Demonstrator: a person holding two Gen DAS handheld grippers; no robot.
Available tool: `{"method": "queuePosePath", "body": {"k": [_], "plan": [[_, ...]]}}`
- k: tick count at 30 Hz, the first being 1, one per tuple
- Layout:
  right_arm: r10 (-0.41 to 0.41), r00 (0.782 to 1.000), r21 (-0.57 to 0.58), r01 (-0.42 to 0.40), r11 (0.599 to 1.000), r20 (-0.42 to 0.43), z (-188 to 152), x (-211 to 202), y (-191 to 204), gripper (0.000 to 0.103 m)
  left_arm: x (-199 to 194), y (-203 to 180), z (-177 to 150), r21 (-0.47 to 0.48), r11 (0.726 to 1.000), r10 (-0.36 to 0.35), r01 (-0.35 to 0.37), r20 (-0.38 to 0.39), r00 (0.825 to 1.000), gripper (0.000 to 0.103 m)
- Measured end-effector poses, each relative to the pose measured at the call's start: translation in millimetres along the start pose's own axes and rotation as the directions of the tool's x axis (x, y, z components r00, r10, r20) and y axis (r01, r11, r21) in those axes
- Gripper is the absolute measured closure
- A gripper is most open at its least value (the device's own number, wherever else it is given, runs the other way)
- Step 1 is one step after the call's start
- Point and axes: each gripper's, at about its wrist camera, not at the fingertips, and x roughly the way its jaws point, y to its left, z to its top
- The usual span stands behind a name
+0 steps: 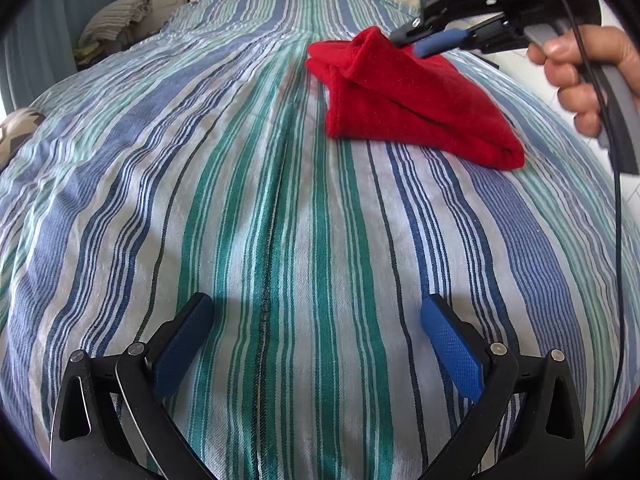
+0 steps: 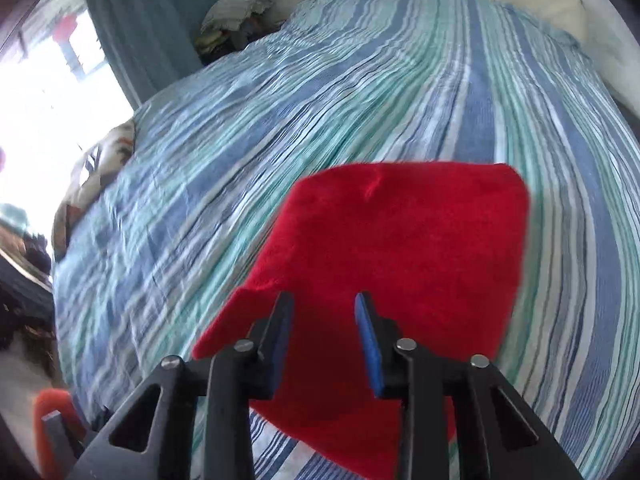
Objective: Fold small clothes
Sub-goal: 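Grasp the folded sweater edge with the right tool, then fold the sweater over itself and open the right tool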
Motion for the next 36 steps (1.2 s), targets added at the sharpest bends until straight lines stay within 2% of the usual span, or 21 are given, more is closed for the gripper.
{"method": "queuePosePath", "body": {"k": [3,6,8,11,14,17,19,20,23,24,25,26,28,30,32,33,36], "plan": [[-0.024,0.995,-0.151,0.009,0.988,-0.099,-34,48,49,0.083,-2,-1,-3,0.002,1.000,-0.002,0.002,0.016,1.000,0.001],[-0.058,0.995,-0.214,0.040,0.976,-0.079,-46,49,63,0.083,-3,-2,-7,0.006,1.000,0.000,0.000,0.024,1.000,0.001],[0.001,0.998,-0.170,-0.013,0.985,-0.070,-37,28,51,0.083,-4,-2,-8,0.007,1.000,0.001,-0.001,0.022,1.000,0.001],[0.061,0.996,-0.078,-0.056,0.995,0.066,-34,-32,19,0.082,-4,-3,-8,0.006,1.000,0.001,-0.001,0.019,1.000,0.000],[0.031,0.992,0.024,-0.034,0.999,0.119,-47,-67,-17,0.082,-4,-3,-8,0.008,1.000,0.005,-0.005,0.019,1.000,0.000],[0.007,0.999,0.090,-0.011,0.996,0.044,-77,-51,-40,0.082,-4,-3,-8,0.010,1.000,0.007,-0.007,0.021,1.000,0.000],[0.013,0.997,0.159,0.001,0.987,-0.081,-106,-16,-55,0.082,-4,-3,-8,0.009,1.000,0.004,-0.004,0.021,1.000,0.000],[0.009,0.995,0.188,0.009,0.982,-0.097,-122,-7,-58,0.082,-4,-3,-8,0.008,1.000,-0.001,0.001,0.019,1.000,0.000],[0.005,1.000,0.222,-0.002,0.975,-0.016,-132,-21,-56,0.081,-11,3,-2,0.006,1.000,-0.018,0.018,-0.028,0.999,0.002],[0.016,1.000,0.235,-0.014,0.972,-0.006,-132,-28,-56,0.078,-17,5,4,-0.001,1.000,-0.024,0.024,-0.042,0.999,0.002],[0.030,0.999,0.238,-0.033,0.971,0.014,-131,-37,-56,0.065,-24,7,11,-0.017,0.999,-0.042,0.041,-0.037,0.998,0.002],[0.032,0.999,0.233,-0.040,0.972,0.036,-130,-48,-57,0.047,-33,9,23,-0.042,0.996,-0.085,0.084,-0.010,0.996,0.002],[-0.004,0.993,0.219,-0.022,0.975,0.114,-127,-69,-64,0.032,-44,11,58,-0.083,0.980,-0.178,0.182,0.054,0.982,0.001],[-0.025,0.987,0.240,-0.015,0.971,0.162,-121,-79,-77,0.030,-36,9,100,-0.104,0.959,-0.257,0.263,0.071,0.964,0.001],[-0.021,0.984,0.306,-0.035,0.951,0.177,-110,-82,-99,0.030,-11,9,140,-0.129,0.939,-0.313,0.318,0.058,0.948,0.001],[-0.019,0.982,0.343,-0.047,0.938,0.187,-104,-81,-109,0.030,4,10,155,-0.138,0.938,-0.316,0.319,0.046,0.948,0.001],[0.005,0.981,0.413,-0.086,0.907,0.193,-86,-69,-135,0.030,60,16,183,-0.152,0.967,-0.212,0.203,-0.047,0.976,0.001]]}}
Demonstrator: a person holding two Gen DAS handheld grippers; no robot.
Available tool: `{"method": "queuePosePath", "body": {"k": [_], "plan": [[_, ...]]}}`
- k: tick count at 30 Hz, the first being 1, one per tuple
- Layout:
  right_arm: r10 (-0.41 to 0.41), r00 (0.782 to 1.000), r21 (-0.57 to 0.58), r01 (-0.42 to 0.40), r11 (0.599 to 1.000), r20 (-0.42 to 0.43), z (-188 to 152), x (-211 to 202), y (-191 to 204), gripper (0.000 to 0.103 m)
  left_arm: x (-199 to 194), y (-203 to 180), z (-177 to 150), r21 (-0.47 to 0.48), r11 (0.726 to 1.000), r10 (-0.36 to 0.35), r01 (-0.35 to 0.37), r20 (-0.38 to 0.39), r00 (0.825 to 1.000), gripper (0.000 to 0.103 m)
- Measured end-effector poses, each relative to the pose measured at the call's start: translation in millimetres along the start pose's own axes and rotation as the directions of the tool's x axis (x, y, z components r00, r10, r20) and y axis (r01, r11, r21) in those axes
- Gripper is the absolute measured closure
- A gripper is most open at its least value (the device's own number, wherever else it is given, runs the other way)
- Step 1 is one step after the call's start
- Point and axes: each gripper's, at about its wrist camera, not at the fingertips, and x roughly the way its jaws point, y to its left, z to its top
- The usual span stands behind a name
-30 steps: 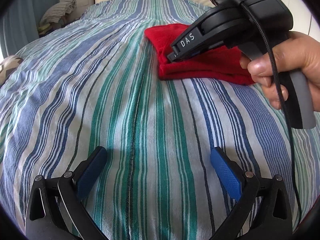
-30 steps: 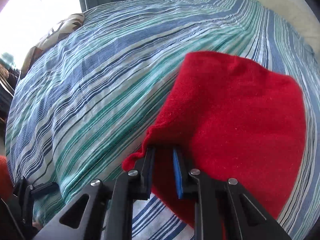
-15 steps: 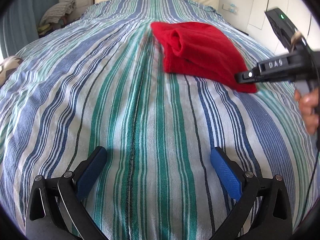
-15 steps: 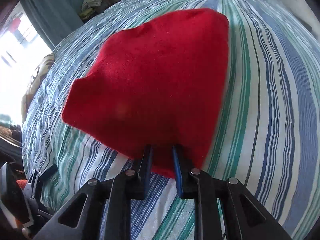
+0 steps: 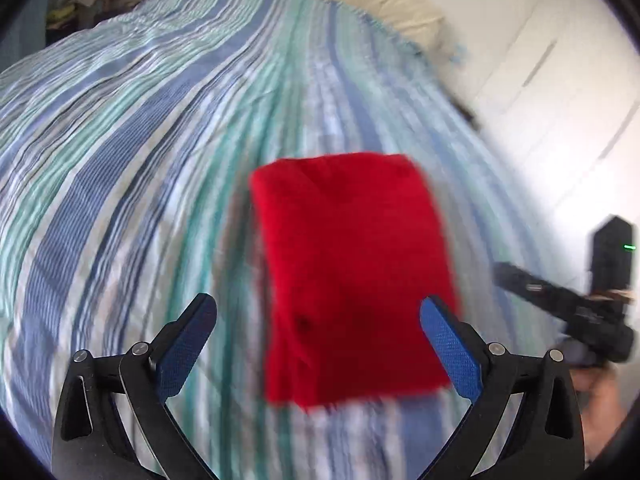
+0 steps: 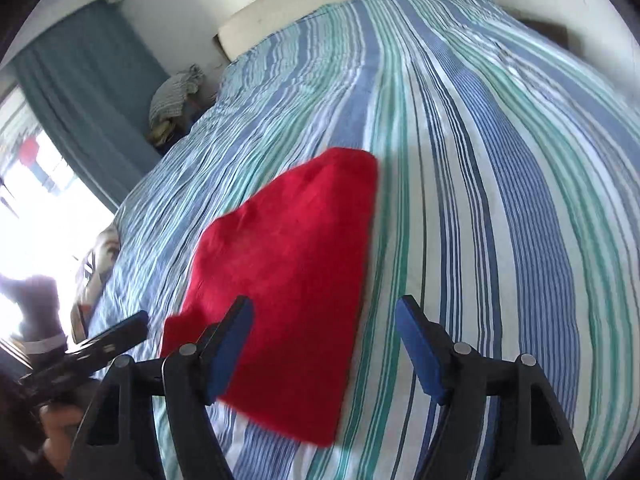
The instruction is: Fold small clothes
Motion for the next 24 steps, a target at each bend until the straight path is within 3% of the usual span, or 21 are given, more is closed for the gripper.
{"method": "queuePosePath", "body": {"k": [2,4,7,9,10,11,12,15,18,22,24], "plan": [[0.023,0.999,0.029,-0.023,0.999,-0.030,8,16,-5,0.030,32,12,6,-0.001,0.999,0.050,-0.051,-0.073,0.996,0.002],[0.065,0.996,0.057,-0.062,0.996,-0.064,10,35,-11,0.030,51,21,1,-0.016,0.998,0.051,-0.053,-0.128,0.990,0.002],[0.157,0.975,0.116,-0.140,0.983,-0.155,-1,77,-10,0.030,57,23,0,-0.043,0.999,-0.001,-0.004,-0.115,0.993,0.002],[0.126,0.982,0.066,-0.118,0.991,-0.141,-8,86,1,0.039,61,22,1,-0.061,0.996,-0.070,0.062,-0.132,0.989,0.026],[0.108,0.985,0.046,-0.103,0.994,-0.132,-8,85,6,0.058,63,21,2,-0.068,0.994,-0.097,0.088,-0.145,0.985,0.066],[0.109,0.986,0.049,-0.104,0.993,-0.124,-8,82,9,0.067,64,19,0,-0.085,0.990,-0.123,0.111,-0.161,0.979,0.075],[0.096,0.989,0.041,-0.092,0.995,-0.110,-6,77,14,0.069,62,18,3,-0.098,0.989,-0.124,0.109,-0.160,0.979,0.079],[0.061,0.997,-0.085,-0.065,0.994,-0.045,6,52,42,0.073,40,9,15,-0.078,0.989,-0.133,0.125,-0.120,0.984,0.084],[0.077,0.996,-0.168,-0.070,0.983,0.035,24,18,71,0.074,1,-2,34,-0.037,0.989,-0.147,0.146,-0.032,0.989,0.084],[0.134,0.982,-0.219,-0.102,0.970,0.137,50,-22,104,0.074,-51,-6,59,0.014,0.986,-0.164,0.164,0.073,0.984,0.083],[0.146,0.978,-0.221,-0.111,0.969,0.151,56,-26,115,0.074,-59,-4,66,0.026,0.986,-0.164,0.162,0.081,0.983,0.083]]}}
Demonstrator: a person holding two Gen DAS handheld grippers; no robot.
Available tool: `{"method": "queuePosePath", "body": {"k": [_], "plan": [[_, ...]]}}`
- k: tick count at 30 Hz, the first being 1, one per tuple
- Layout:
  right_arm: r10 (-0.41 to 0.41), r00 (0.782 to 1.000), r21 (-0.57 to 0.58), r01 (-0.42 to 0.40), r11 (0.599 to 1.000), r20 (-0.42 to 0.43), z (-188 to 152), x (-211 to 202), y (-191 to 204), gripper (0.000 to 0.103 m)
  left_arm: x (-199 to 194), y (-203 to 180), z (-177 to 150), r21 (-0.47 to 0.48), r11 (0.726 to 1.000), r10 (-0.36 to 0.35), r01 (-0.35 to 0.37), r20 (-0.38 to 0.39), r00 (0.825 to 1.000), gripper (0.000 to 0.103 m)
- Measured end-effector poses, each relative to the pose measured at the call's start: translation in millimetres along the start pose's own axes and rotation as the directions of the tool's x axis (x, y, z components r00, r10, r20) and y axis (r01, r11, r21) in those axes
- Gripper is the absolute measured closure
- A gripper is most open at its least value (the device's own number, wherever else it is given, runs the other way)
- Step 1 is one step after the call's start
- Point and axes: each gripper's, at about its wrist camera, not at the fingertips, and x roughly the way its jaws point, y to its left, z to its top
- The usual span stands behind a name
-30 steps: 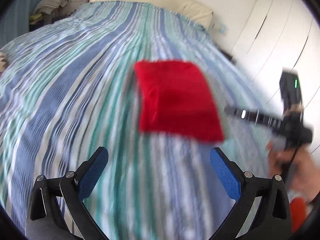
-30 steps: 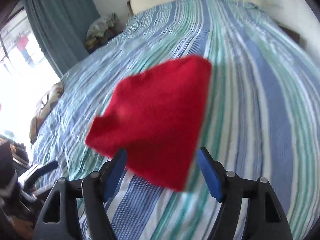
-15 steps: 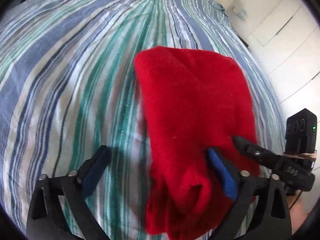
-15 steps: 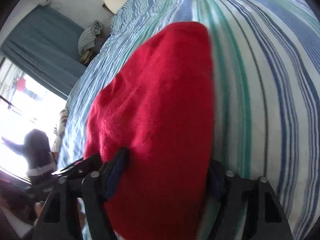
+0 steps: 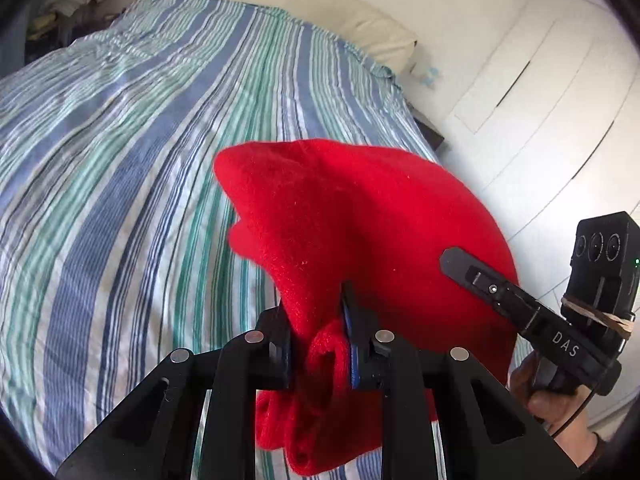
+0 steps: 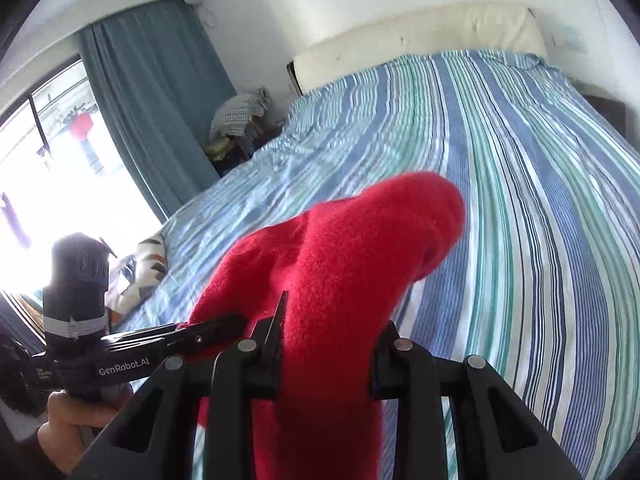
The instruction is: Fold small clothes
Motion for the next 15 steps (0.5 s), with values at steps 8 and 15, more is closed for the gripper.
{"method": "queuePosePath", "body": {"k": [8,15], "plan": [[-0.165,0.953,0.102,0.196,0.975,-0.252,-82,27,-38,0.032,30,46,-84,0.013,0.961,0.272,-0.275,-0.215,0.938,0.065],[-0.311,0.923,-0.011,0.317,0.948,-0.226,-147,-75,-6,0.007,-70,-21,-162,0.218,0.856,0.473,-0.470,0.038,0.880,0.002]]}}
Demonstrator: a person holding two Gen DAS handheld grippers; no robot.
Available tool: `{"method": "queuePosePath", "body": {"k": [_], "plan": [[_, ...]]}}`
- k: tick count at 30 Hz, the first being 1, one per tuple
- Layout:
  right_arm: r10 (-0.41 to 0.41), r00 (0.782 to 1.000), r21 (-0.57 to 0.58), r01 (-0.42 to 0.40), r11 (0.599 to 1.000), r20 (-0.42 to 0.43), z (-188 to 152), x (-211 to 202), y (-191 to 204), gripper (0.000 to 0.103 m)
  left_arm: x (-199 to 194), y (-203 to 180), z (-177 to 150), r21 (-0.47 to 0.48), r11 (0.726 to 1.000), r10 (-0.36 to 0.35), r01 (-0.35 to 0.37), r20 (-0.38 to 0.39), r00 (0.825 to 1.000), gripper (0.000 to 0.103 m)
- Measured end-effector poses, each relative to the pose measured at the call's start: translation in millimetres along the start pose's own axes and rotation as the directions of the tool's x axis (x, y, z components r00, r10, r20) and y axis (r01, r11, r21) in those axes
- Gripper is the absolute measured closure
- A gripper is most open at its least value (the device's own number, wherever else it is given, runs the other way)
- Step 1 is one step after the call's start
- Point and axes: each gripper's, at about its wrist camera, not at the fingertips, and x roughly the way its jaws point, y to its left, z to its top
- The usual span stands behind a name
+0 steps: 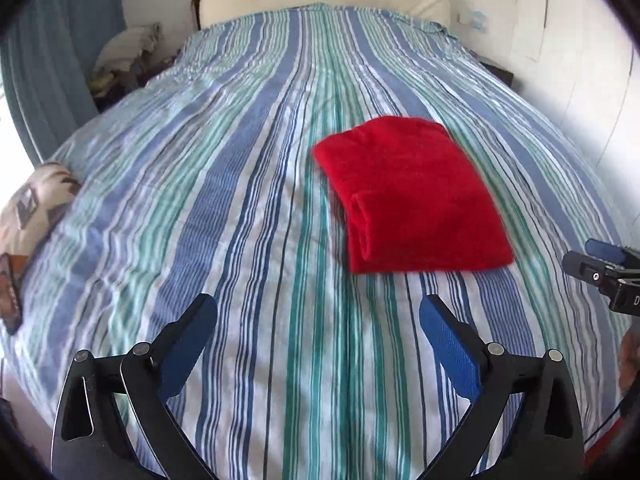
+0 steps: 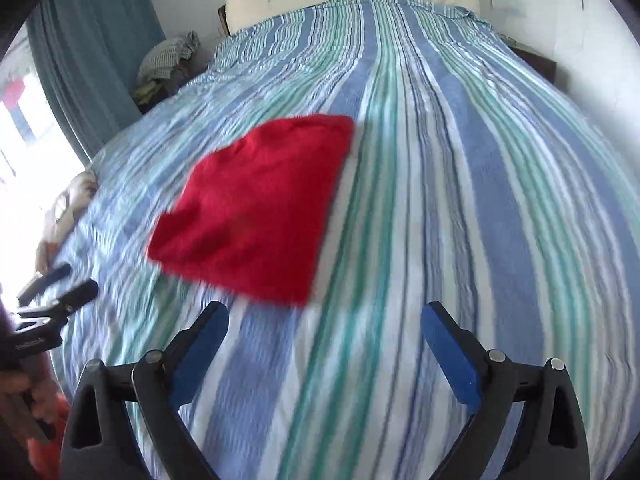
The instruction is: Fold small clothes
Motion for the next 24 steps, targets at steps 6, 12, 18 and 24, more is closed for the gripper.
{"method": "queuePosePath", "body": {"k": [6,12,18,24], "plan": [[-0.039,0.999,-0.066,0.037,0.997,-0.025,-44,-64,21,0.002,-54,-29,-27,-0.013,1.000,0.021,-0.022,-0.043,0.999,0.001],[-0.062,0.998,-0.108,0.059,0.992,-0.030,-73,-111,39,0.002,-93,-46,-47,0.021,0.996,0.087,-0.086,-0.043,0.995,0.001],[-0.086,0.995,-0.120,0.081,0.990,-0.041,-87,-139,43,0.001,-111,-47,-63,-0.037,0.994,0.100,-0.105,-0.122,0.988,0.002],[-0.087,0.995,-0.147,0.078,0.986,-0.055,-101,-169,46,0.001,-139,-51,-78,-0.005,0.994,0.106,-0.108,-0.154,0.982,0.002]]}}
